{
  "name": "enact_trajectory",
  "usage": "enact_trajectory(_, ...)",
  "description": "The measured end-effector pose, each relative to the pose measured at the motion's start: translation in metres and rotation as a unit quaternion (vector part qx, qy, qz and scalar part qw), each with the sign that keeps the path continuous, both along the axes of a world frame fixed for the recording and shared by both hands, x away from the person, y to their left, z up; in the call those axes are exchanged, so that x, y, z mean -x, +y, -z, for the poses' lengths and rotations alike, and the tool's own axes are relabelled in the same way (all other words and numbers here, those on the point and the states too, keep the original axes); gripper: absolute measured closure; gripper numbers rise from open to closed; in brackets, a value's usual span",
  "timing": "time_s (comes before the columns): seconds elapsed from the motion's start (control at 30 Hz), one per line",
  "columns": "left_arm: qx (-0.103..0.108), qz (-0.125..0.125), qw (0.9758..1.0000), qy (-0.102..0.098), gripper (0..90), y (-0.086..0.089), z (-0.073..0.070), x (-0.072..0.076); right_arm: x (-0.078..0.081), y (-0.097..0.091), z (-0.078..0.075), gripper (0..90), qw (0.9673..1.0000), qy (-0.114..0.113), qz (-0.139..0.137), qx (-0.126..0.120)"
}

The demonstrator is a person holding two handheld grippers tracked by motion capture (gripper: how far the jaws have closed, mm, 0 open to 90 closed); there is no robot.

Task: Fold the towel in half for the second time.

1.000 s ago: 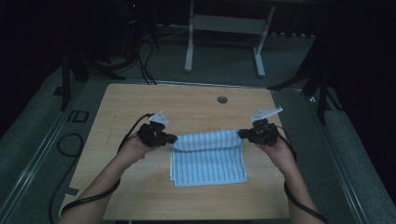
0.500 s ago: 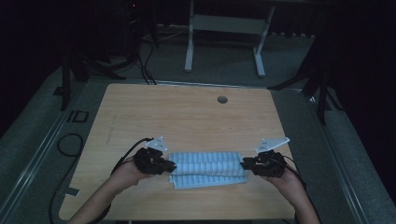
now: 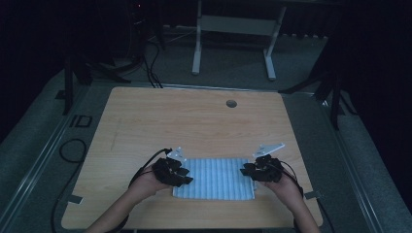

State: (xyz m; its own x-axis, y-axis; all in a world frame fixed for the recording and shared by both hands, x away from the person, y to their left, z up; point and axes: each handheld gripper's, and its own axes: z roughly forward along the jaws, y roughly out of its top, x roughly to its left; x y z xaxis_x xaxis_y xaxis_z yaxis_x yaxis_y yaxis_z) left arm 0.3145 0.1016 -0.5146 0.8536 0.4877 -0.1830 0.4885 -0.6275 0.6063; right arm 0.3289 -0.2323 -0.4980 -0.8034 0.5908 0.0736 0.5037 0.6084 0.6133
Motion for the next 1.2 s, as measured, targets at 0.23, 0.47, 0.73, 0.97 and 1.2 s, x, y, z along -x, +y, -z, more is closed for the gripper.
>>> enact_trajectory(0.23, -0.007, -0.013, 0.9998, 0.014, 61.1, -0.004, 0.020, -0.013, -0.019, 0.014, 0.028, 70.7, 0.9990, 0.014, -0.007, 0.041)
enact_trajectory(0.47, -0.012, -0.029, 0.9995, 0.000, 61.1, 0.009, 0.020, -0.026, -0.037, 0.026, 0.031, 70.4, 0.9990, 0.007, -0.006, 0.043)
enact_trajectory(0.73, -0.006, -0.054, 0.9985, -0.003, 59.6, 0.031, 0.022, -0.049, -0.069, 0.045, 0.032, 69.2, 0.9993, 0.008, -0.002, 0.038)
enact_trajectory(0.97, -0.011, -0.080, 0.9967, -0.004, 59.6, 0.048, 0.021, -0.073, -0.095, 0.063, 0.033, 69.1, 0.9995, 0.011, 0.002, 0.030)
enact_trajectory(1.2, -0.020, -0.097, 0.9951, -0.007, 59.6, 0.057, 0.021, -0.092, -0.116, 0.077, 0.032, 67.7, 0.9994, 0.023, 0.009, 0.026)
